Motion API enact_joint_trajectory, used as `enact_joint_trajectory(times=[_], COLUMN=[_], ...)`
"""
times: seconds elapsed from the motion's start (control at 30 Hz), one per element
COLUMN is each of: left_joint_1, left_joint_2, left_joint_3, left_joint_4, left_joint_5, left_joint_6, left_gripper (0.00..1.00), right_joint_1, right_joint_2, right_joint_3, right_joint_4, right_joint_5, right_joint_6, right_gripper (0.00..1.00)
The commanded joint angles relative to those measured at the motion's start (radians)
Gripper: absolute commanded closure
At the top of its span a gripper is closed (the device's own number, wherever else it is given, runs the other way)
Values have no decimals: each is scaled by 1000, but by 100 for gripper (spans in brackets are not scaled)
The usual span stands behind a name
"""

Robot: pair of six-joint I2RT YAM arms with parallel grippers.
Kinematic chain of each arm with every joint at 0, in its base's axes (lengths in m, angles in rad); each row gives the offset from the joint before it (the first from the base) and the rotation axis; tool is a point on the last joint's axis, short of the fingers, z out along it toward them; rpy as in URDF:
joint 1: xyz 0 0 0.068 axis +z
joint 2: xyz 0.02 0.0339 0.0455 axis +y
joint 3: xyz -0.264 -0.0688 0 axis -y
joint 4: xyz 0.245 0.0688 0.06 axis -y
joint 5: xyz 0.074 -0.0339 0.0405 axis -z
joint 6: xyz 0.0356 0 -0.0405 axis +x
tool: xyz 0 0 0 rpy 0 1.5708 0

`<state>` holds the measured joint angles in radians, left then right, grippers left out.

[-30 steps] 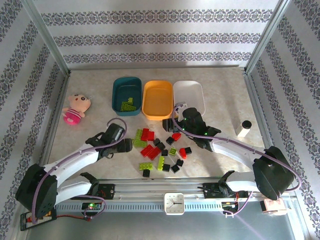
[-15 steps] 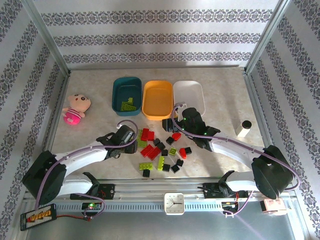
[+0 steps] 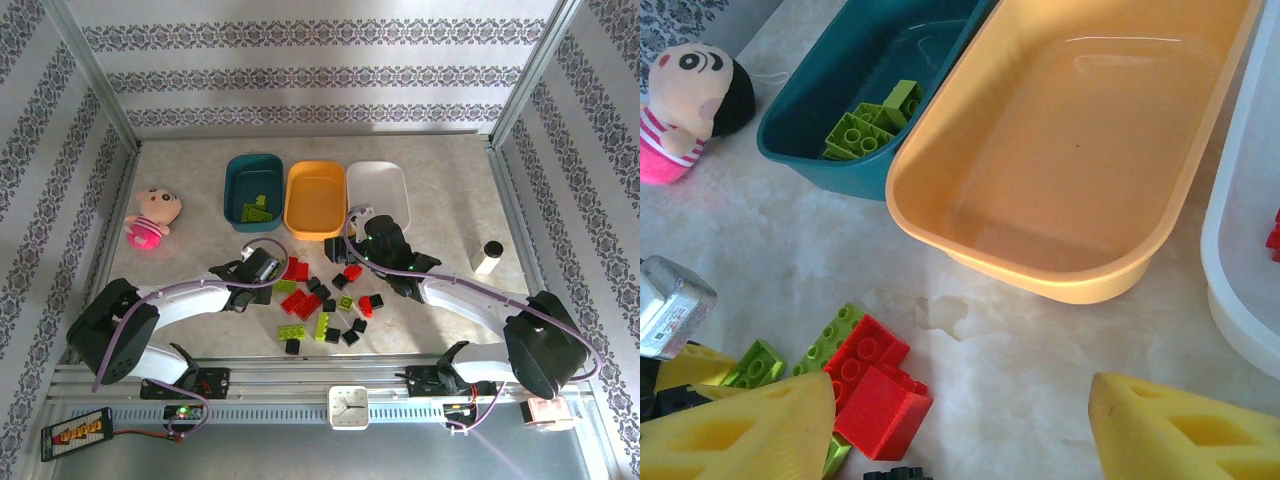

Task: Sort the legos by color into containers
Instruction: Pick up the lego from the center of the table, then place the lego in the container.

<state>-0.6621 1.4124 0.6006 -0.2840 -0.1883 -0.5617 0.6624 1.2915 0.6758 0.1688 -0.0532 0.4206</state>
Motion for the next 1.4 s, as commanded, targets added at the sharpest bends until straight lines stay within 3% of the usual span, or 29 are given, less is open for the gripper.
enact_joint_trajectory(times=[0.0, 0.2, 0.3, 0.53, 0.8, 0.9, 1.0, 1.1, 1.3, 1.37], left_joint_1=[-10, -6, 28, 219, 327, 358, 359, 359, 338, 319], left_joint_2=[-26, -225, -253, -15, 328, 402, 433, 412, 192, 75], left_joint_3=[-11, 64, 156, 422, 745, 808, 852, 856, 654, 535], left_joint_4=[14, -64, -78, -28, -109, -135, -151, -149, 4, 79], left_joint_5=[-5, -39, -72, 27, 22, 47, 65, 89, 248, 287], left_joint_6=[-21, -15, 36, 86, 127, 119, 137, 131, 48, 9], left_gripper=[64, 67, 67, 68, 67, 59, 40, 28, 17, 8], right_joint_1=[-14, -16, -16, -16, -16, -17, -18, -19, -15, -13], right_joint_2=[-27, -30, -26, -14, -11, -9, -2, 3, -11, -15], right_joint_3=[-19, -19, -19, -19, -22, -21, -18, -12, -13, -8], right_joint_4=[13, 15, 15, 17, 16, 15, 9, -2, -51, -102], right_joint_5=[-4, -6, -4, -8, -7, -8, -10, -21, -32, -18], right_joint_6=[7, 10, 11, 13, 10, 9, 6, 11, 37, 44], right_gripper=[32, 32, 32, 32, 32, 32, 32, 31, 31, 32])
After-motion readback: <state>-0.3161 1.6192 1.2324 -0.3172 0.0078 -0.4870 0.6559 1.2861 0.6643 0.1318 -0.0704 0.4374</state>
